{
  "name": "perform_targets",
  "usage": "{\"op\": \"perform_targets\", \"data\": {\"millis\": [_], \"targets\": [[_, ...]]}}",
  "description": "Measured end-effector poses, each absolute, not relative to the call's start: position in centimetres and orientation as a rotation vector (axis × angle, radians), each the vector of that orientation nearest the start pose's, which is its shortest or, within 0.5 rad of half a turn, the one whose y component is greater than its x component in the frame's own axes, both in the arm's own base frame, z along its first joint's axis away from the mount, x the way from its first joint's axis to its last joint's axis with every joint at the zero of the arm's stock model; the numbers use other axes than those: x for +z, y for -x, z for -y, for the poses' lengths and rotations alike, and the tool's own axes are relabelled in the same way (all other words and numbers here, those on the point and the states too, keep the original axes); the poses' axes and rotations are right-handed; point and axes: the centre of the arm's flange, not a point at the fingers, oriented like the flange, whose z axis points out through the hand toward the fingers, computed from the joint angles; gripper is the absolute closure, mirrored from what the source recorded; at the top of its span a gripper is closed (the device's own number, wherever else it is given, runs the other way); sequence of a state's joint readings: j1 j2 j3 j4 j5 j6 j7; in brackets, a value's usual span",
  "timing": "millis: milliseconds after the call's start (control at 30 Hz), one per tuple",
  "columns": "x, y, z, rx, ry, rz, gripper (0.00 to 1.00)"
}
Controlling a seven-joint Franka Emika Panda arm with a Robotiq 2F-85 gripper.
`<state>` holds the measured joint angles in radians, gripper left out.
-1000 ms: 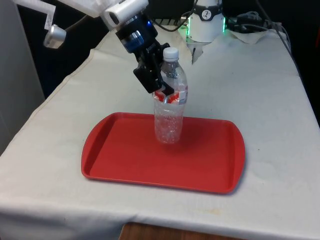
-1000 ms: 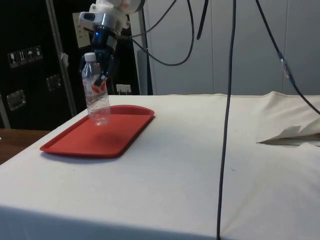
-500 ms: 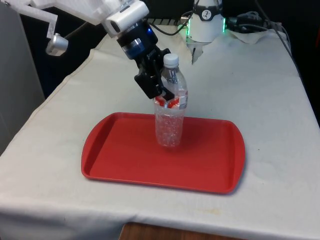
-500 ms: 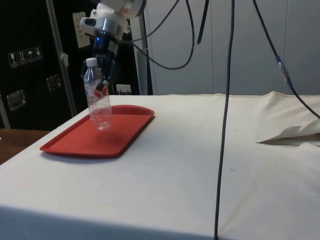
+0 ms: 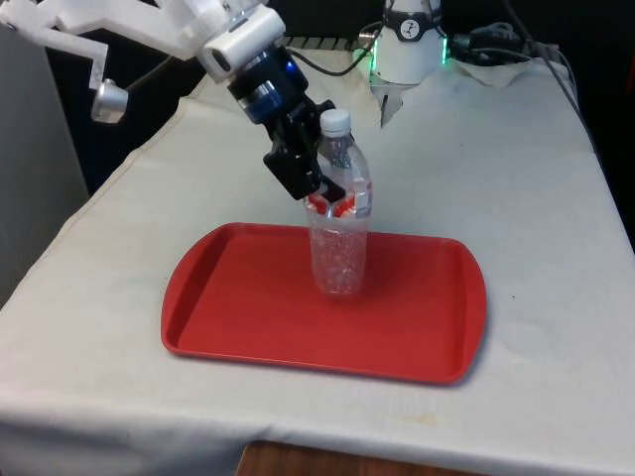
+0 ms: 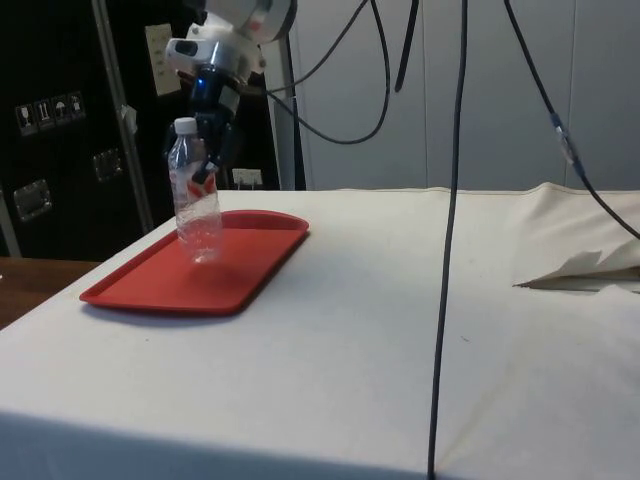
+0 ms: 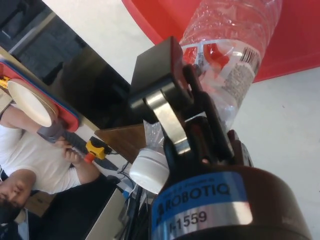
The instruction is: Place the bottle upright on the tray.
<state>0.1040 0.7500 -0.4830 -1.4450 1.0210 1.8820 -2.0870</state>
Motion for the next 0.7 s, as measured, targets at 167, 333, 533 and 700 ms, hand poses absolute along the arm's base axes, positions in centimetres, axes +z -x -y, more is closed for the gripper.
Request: {"op": "perform_targets", "data": {"millis": [167,333,533,700], "targets": [[27.19,-69.92,13.79,-0.687,2.091,1.679,0.67],[26.95,-69.98,13.83,-0.683,2.093,1.677,0.67],[26.82,-70.24,13.59,-0.673,2.094,1.669,0.67],[26.79,-70.59,13.62,-0.658,2.102,1.662,0.67]]}}
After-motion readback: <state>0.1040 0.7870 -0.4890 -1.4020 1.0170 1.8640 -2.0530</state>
